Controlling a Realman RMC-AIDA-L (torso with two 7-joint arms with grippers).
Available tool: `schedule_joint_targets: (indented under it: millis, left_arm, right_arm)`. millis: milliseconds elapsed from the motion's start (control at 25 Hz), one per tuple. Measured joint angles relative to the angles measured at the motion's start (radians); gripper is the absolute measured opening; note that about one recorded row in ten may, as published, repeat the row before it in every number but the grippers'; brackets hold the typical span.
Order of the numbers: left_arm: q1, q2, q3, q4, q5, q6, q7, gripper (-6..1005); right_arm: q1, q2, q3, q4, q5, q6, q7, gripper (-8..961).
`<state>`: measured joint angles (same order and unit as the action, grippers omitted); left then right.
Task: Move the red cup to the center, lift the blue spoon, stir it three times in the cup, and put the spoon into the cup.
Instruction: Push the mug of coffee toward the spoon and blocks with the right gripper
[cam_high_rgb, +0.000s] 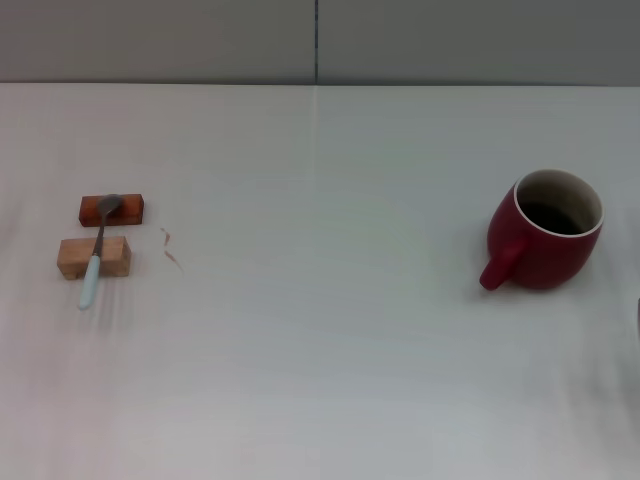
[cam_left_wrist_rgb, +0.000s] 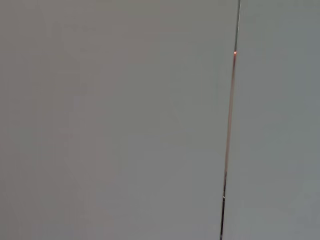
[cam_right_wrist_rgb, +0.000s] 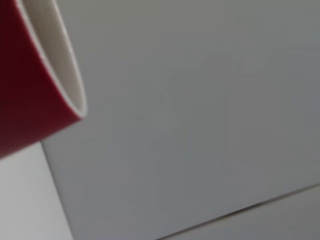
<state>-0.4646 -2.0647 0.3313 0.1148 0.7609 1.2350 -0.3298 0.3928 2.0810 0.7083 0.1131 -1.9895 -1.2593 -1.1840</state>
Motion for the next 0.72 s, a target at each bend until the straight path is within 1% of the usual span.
schedule_joint_targets:
  millis: [200,400,720]
  left_arm:
    - [0.005,0.001,0.000,0.000,0.000,0.006,0.000,859]
    - [0.012,0.002,0.000,0.000,0.000,0.015,0.000,858]
    - [0.015,0.003,0.000,0.000,0.000,0.022,0.000,858]
  right_arm:
    - [-0.014,0.000,-0.014,0.029,0.000,0.040,0.014,30]
    - [-0.038,0.002,-0.066,0.067,0.000,0.094,0.023,29]
    - [-0.049,0.004,-0.101,0.095,0.000,0.147,0.032,29]
